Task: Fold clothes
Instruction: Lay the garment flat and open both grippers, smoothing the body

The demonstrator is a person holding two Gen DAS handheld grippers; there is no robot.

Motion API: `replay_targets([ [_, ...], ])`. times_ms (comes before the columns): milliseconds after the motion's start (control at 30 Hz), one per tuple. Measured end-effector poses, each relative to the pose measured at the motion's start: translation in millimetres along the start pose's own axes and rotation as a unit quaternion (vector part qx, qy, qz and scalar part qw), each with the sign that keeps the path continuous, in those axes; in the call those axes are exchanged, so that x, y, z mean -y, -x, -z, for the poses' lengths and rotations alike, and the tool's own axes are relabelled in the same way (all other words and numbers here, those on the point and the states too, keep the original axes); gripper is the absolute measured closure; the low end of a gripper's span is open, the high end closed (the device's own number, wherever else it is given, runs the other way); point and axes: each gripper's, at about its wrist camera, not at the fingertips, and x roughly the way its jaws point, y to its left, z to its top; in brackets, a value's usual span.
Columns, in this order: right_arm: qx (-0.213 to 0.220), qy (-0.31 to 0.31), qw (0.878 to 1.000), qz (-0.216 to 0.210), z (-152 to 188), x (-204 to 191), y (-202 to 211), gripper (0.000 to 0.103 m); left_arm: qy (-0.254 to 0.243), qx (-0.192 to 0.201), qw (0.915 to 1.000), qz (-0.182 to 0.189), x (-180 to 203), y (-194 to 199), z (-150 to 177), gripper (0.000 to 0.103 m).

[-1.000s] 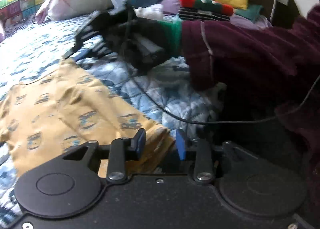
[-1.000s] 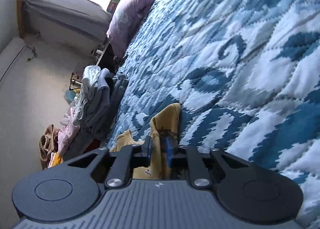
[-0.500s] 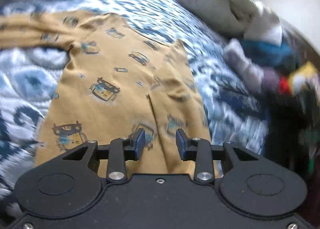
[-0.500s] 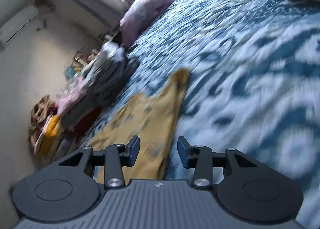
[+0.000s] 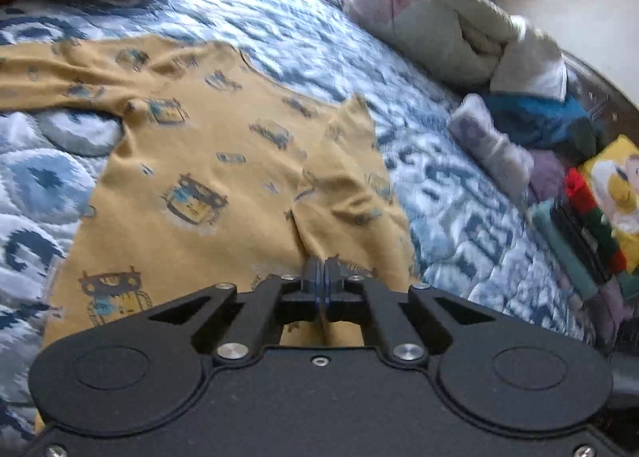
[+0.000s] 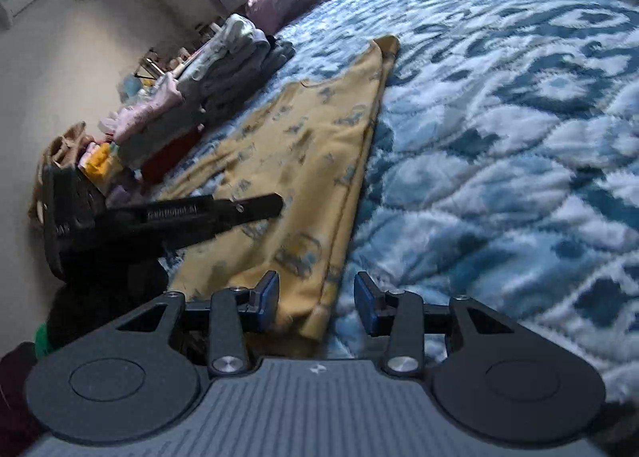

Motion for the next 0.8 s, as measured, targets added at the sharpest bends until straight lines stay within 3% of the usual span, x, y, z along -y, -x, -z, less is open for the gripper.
replay_targets([
  [67,-0.002,0.018,1.000,0.020,6,-3,1,0.065,-0.004,0.012,0.9999,-0.002,1,5,-2,0.103],
  [167,0.003,0.035,0.999,0.037,14,-7,6,0.066,-0.005,-0.011,0.9994,-0.032,-8,-6,6,0.103],
  [400,0.057,0.024,0.998,0.029,21,-8,29,0.064,0.035,-0.014,0.9993,-0.001,-17,23,12,0.102],
  [533,0.086,0.098,0.991,0.036,26,-26,32,0.064,-0.048,-0.015,0.9986,0.020,12,35,22,0.102],
  [600,0.059,0.123,0.989,0.062,29,-30,17,0.067,-0.105,-0.037,0.9936,0.021,28,30,33,0.102],
  [667,0.029,0.144,0.985,0.091,32,-33,1,0.070,-0.150,-0.060,0.9868,-0.001,37,18,45,0.102],
  [800,0.053,0.161,0.981,0.096,30,-45,11,0.070,-0.155,-0.037,0.9870,0.024,41,27,45,0.100],
])
